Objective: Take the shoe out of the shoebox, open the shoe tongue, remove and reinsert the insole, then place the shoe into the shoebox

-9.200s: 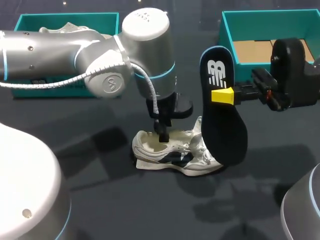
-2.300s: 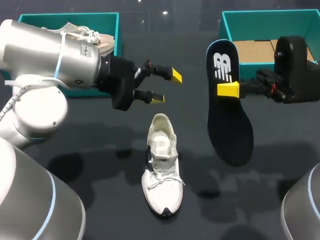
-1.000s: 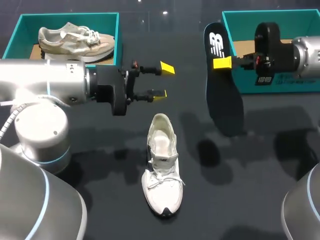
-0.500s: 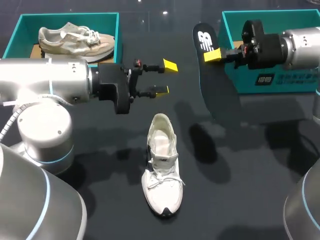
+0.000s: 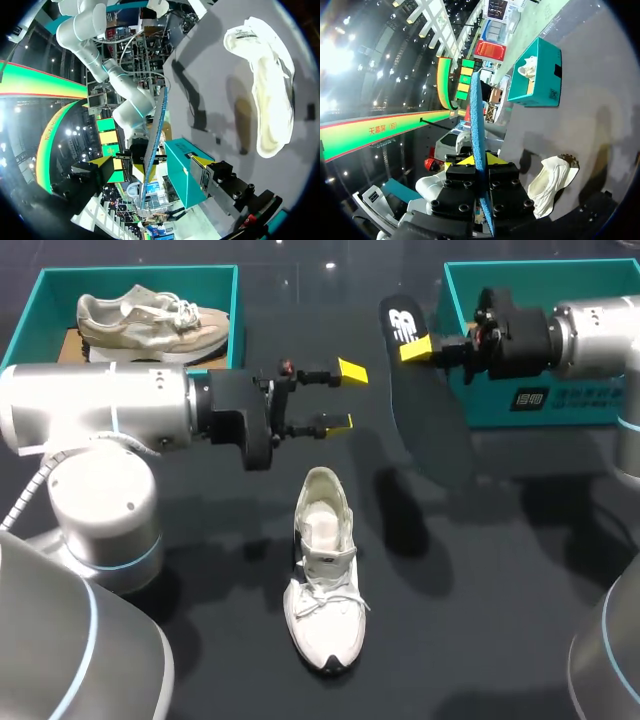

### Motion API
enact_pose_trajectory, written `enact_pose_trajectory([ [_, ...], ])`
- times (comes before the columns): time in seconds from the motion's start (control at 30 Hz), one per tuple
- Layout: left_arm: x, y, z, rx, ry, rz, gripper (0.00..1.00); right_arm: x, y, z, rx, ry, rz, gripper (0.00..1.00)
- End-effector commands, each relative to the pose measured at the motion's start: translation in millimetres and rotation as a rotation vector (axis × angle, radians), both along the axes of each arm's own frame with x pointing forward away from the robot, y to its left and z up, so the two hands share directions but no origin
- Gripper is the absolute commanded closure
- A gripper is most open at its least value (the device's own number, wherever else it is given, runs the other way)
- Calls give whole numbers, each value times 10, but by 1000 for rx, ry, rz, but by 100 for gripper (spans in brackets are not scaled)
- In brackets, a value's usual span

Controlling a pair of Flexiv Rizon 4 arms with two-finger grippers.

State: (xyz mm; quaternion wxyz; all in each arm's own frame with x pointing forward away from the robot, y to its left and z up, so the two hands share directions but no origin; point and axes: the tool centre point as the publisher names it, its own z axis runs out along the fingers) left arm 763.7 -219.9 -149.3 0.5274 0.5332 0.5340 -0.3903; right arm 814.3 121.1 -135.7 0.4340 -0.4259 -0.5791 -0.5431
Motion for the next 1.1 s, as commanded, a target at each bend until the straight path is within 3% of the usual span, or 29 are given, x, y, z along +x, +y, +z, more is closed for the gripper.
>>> enact_pose_trajectory([
  [0.03,155,-53,59,25,9,-34,0,93,33,-17,-2,1,25,100],
  [0.27,147,-75,48,19,-1,-18,0,93,33,-17,-2,1,25,100],
  [0.47,148,-230,36,4,-34,-15,0,226,181,-90,15,119,0,100],
  [0.73,248,-354,29,-13,-46,-7,0,286,187,-216,-8,214,-29,100],
  [0.97,392,-416,-36,-5,-54,-13,16,303,165,-240,-7,266,-33,100],
  [1.1,481,-444,-79,-9,-43,-16,33,303,161,-244,-8,266,-34,100],
])
